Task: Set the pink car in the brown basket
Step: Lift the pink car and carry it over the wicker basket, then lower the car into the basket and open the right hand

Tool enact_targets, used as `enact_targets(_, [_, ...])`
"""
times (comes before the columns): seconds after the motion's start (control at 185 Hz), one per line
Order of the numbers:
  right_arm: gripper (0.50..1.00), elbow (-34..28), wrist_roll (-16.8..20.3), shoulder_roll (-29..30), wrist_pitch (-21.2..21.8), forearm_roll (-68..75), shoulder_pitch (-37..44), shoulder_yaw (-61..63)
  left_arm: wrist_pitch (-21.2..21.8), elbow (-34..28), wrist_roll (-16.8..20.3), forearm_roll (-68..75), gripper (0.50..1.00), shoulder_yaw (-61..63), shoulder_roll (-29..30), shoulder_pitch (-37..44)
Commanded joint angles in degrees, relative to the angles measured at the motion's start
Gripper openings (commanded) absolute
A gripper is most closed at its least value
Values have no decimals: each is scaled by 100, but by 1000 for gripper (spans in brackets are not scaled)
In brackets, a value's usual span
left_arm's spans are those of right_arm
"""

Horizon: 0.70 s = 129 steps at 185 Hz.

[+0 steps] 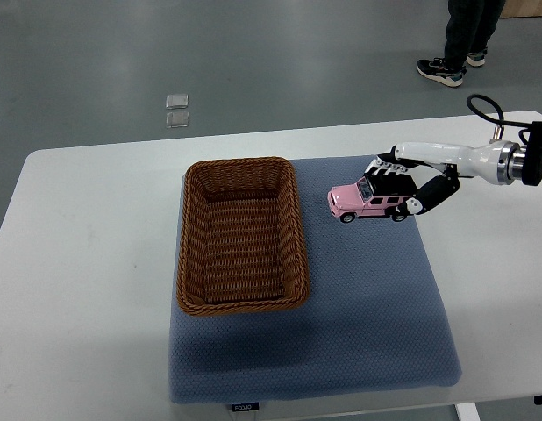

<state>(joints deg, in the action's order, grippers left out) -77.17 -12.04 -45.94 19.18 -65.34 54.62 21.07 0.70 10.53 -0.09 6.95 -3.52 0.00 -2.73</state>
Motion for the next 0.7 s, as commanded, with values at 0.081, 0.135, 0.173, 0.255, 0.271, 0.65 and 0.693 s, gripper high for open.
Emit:
enact_targets(0.081, [500,404,71,718,-11,268,796,-419,0,2,0,0,1000,0,0,0])
enact_targets(0.135, [500,650,62,1087,-46,338,998,-639,0,11,0,0,1000,0,0,0])
enact_targets(0.173, [500,843,62,1386,-81,364,1095,-797,0,11,0,0,1000,0,0,0])
enact_targets(0.255, [500,1195,44,1922,-152,356,1139,-920,0,11,0,0,1000,0,0,0])
enact_targets(0.271, [500,1239,44,1993,-161,356,1139,-920,0,11,0,0,1000,0,0,0])
enact_targets(0.65, [500,2320,-9,3434,-380,250,1042,-1342,0,11,0,0,1000,0,0,0])
enact_targets(0.693, [500,2382,-17,3461,-398,250,1025,-1395,0,11,0,0,1000,0,0,0])
